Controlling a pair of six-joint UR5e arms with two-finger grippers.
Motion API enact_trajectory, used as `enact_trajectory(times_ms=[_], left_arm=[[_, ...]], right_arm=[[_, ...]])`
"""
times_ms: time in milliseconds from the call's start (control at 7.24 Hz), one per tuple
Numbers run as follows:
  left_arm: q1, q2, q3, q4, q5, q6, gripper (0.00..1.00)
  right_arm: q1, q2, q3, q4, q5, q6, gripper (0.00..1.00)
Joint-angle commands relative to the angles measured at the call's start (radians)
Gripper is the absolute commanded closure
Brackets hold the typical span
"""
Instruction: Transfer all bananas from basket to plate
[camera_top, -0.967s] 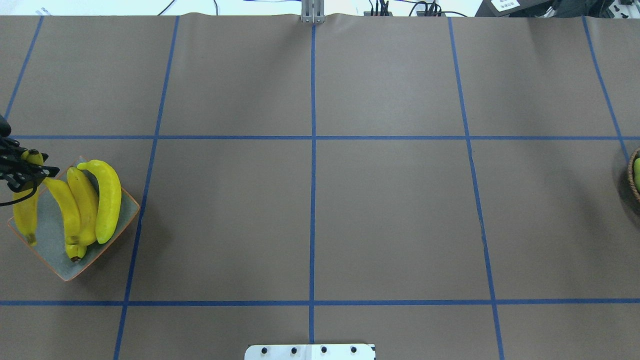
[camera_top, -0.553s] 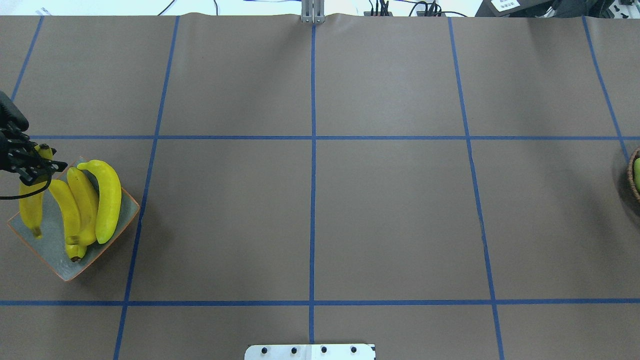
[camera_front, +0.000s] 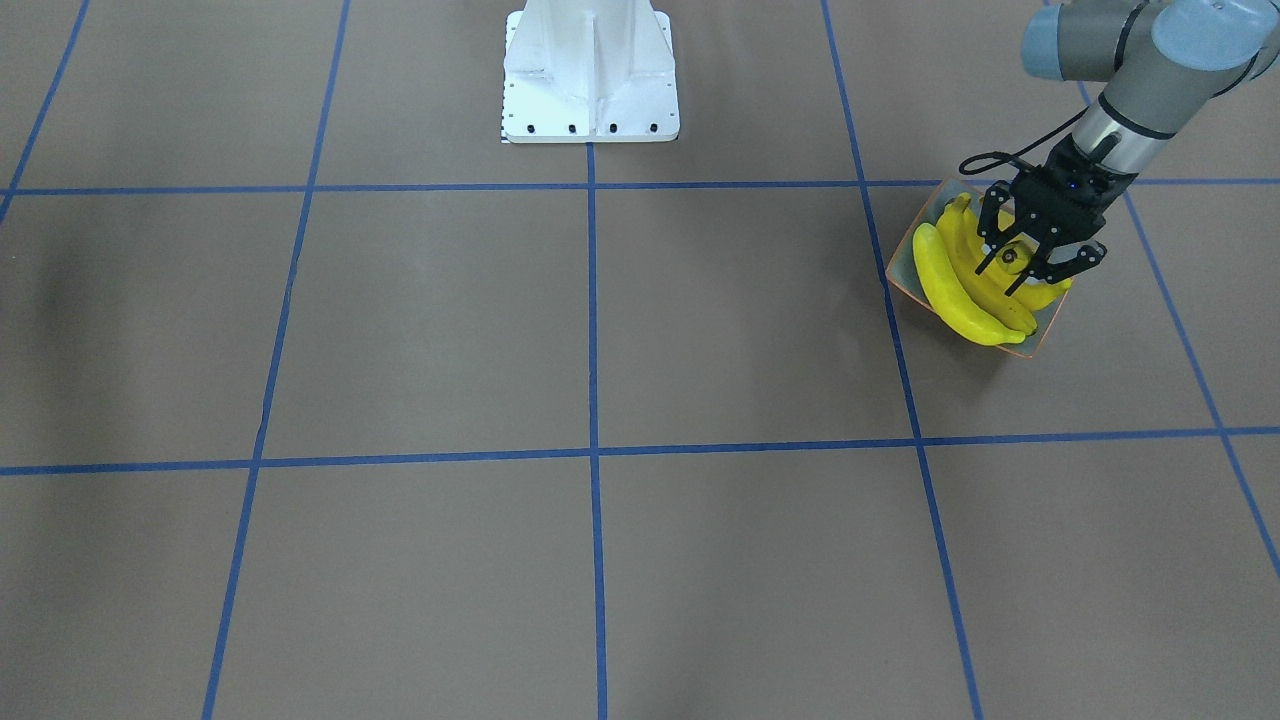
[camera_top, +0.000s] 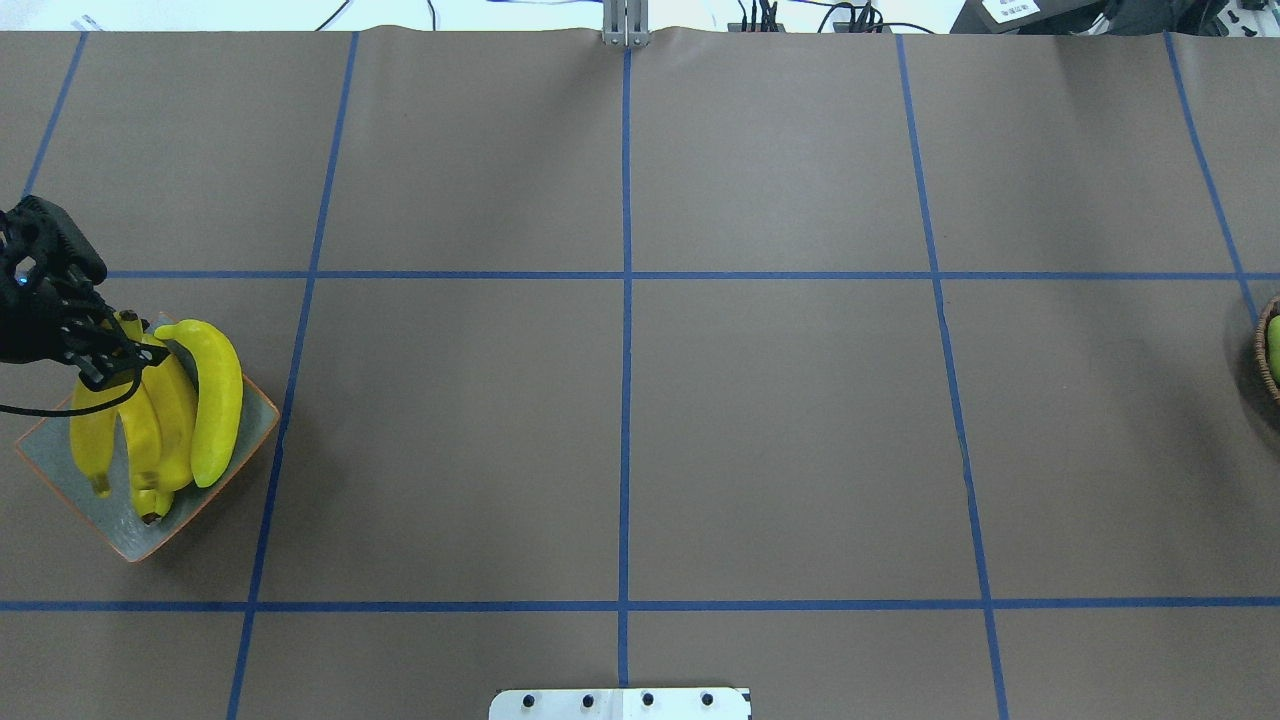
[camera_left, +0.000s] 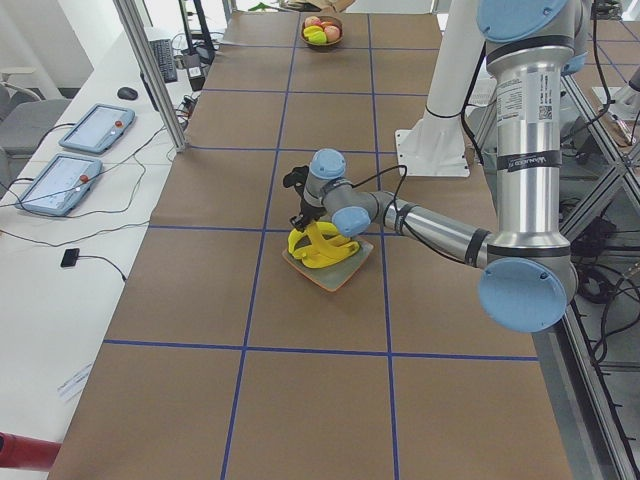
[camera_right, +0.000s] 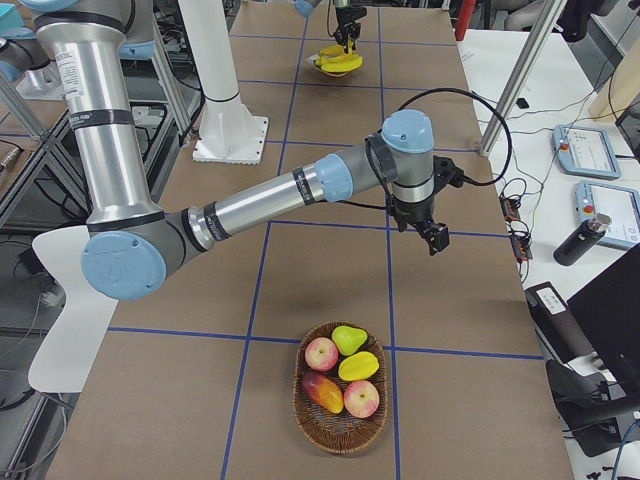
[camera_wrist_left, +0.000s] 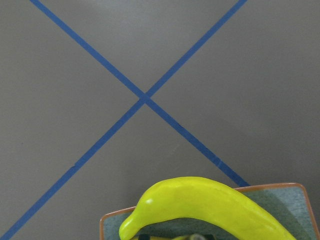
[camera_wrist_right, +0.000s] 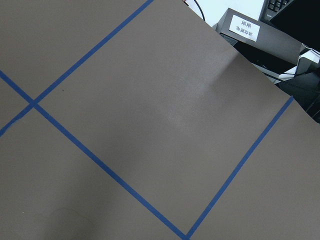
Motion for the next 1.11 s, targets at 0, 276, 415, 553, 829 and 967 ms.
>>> enact_trajectory(times_ms=[0,276,415,553,829,967], left_arm=[[0.006,-0.01,0.012,-0.001,-0.001,0.0,0.12],[0.006,-0.013,0.012,-0.001,-0.001,0.0,0.06],[0.004,-0.013,0.012,-0.001,-0.001,0.0,0.05],[0.004,-0.015,0.011,-0.001,-0.003,-0.002,0.04],[-0.006,-0.013,-0.003,0.002,-0.036,-0.079,0.01],[-0.058,-0.015,-0.003,0.007,-0.07,-0.179,0.01]], right_arm=[[0.001,0.0,0.0,-0.001,0.0,0.001,0.0],[0.001,0.0,0.0,0.0,0.001,0.002,0.0],[0.001,0.0,0.0,0.0,0.001,0.004,0.0],[0.001,0.002,0.0,0.0,0.0,0.004,0.0],[0.004,-0.002,-0.005,-0.007,-0.003,0.02,0.0],[0.032,0.0,-0.047,-0.015,-0.002,0.022,0.0]])
